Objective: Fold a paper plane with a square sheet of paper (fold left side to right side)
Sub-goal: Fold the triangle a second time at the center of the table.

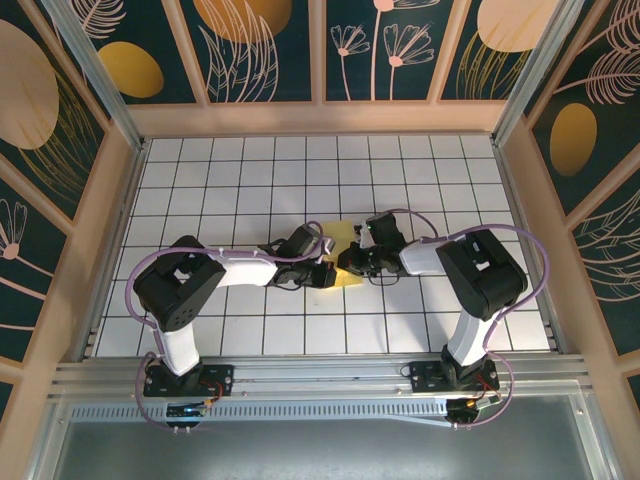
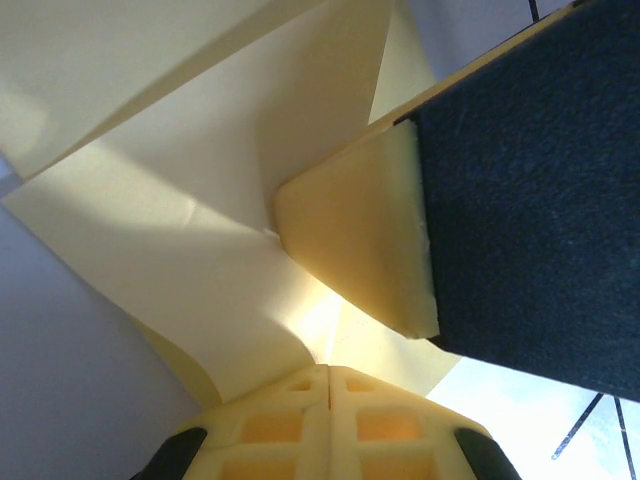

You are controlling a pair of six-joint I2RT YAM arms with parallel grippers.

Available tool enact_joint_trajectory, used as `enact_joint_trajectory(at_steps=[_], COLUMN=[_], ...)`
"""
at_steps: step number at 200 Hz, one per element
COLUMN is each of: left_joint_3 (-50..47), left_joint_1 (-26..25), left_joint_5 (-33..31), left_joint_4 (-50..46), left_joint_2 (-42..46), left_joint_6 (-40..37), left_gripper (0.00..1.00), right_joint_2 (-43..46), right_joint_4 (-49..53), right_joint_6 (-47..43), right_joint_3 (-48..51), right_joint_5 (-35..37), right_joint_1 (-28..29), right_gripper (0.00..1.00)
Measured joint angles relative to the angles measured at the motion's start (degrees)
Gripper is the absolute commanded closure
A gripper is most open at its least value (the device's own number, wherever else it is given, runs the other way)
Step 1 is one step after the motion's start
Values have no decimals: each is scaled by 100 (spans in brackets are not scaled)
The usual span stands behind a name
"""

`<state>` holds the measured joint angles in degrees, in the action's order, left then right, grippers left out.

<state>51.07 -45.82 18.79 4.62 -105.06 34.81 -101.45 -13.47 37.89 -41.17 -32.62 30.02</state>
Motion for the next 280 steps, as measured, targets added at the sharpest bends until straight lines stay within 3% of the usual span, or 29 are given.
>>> enact_joint_trajectory(at_steps=[55, 128, 174, 206, 234, 280], left_joint_3=[17, 28, 28, 28, 28, 28], left_joint_1=[0, 0, 0, 0, 0, 0], left_joint_5=[-26, -96, -103, -105, -105, -107], left_joint_4=[-13, 9, 9, 11, 11, 9], left_joint_2=[-7, -11, -11, -11, -11, -11], left_joint_6=[0, -2, 0, 0, 0, -2], left_gripper=[98, 98, 98, 98, 98, 98], right_joint_2=[-46, -238, -177, 280, 734, 686], right_joint_4=[50, 319, 632, 791, 645, 216], right_joint_6=[-162, -511, -719, -691, -396, 264], right_joint_3=[-50, -352, -511, -404, -98, 236], right_joint_5=[-107, -278, -7, 74, 0, -214], right_joint_1=[-240, -975, -1279, -1185, -767, -153], right_gripper=[100, 100, 100, 100, 100, 100])
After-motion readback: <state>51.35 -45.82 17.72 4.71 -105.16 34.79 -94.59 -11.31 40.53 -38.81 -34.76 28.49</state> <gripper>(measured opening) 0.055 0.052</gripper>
